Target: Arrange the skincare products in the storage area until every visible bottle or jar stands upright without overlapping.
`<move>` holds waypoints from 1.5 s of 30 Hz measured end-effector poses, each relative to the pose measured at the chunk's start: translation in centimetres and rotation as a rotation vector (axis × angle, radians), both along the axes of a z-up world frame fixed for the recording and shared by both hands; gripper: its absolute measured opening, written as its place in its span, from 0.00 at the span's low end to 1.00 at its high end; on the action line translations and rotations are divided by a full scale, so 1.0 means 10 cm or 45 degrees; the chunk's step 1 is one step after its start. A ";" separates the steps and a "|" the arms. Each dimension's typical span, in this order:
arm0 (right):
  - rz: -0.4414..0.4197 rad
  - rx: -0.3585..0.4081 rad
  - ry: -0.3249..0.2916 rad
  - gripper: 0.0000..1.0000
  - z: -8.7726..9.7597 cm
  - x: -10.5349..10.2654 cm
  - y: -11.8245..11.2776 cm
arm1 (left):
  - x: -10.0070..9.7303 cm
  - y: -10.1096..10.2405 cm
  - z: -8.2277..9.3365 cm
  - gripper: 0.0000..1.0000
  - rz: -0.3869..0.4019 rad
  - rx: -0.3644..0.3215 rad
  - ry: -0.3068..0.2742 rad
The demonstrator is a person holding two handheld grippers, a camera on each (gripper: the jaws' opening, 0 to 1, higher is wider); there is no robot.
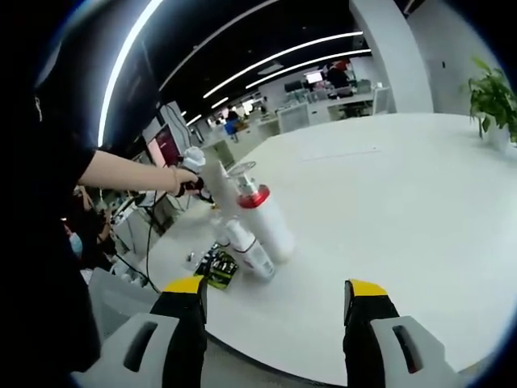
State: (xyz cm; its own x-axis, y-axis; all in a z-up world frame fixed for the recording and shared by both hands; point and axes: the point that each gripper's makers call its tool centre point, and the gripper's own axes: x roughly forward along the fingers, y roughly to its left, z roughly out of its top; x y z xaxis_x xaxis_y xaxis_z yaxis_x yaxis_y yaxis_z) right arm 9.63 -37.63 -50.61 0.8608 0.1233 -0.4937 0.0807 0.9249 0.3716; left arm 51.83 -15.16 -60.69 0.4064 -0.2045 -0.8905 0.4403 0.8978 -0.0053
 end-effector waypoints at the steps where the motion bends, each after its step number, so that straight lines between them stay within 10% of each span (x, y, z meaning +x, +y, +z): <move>1: 0.000 0.000 -0.001 0.71 0.00 0.00 0.00 | 0.03 0.01 0.00 0.30 -0.001 -0.002 0.000; 45: 0.083 -0.044 -0.165 0.70 0.18 0.05 0.09 | -0.86 0.17 0.41 0.30 -0.019 -0.053 -0.004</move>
